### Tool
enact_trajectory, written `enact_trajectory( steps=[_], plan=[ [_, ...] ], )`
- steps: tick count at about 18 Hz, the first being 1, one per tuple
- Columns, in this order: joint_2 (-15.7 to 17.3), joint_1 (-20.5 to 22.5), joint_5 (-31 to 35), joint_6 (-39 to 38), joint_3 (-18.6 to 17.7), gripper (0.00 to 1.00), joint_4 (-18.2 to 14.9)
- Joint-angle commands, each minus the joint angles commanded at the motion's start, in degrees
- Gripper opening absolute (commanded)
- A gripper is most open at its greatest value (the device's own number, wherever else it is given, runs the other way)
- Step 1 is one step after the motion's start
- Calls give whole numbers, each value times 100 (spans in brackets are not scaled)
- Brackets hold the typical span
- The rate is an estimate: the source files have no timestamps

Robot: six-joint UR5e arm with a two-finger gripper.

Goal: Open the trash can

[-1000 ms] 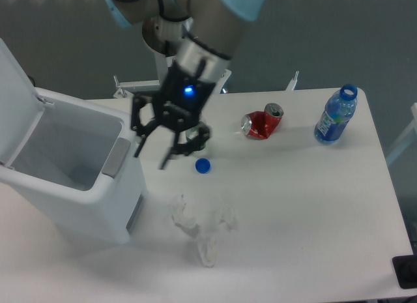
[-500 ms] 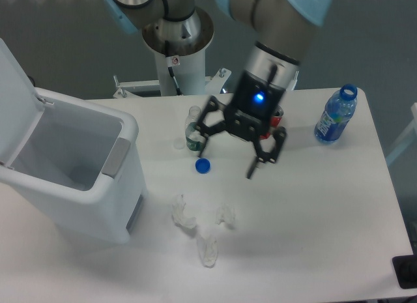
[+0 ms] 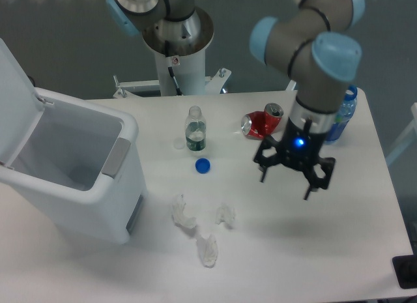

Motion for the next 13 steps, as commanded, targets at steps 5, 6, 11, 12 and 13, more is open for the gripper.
enact_trajectory(
  steps=[5,6,11,12,13],
  plan=[
    [-387,-273,820,501,114,100,-17],
    [-388,-273,821,510,123,100,-26],
    [-361,-300,821,589,123,100,-35],
    [-361,-300,821,598,123,100,-35],
    [-344,-300,821,598,106,100,-35]
  ],
)
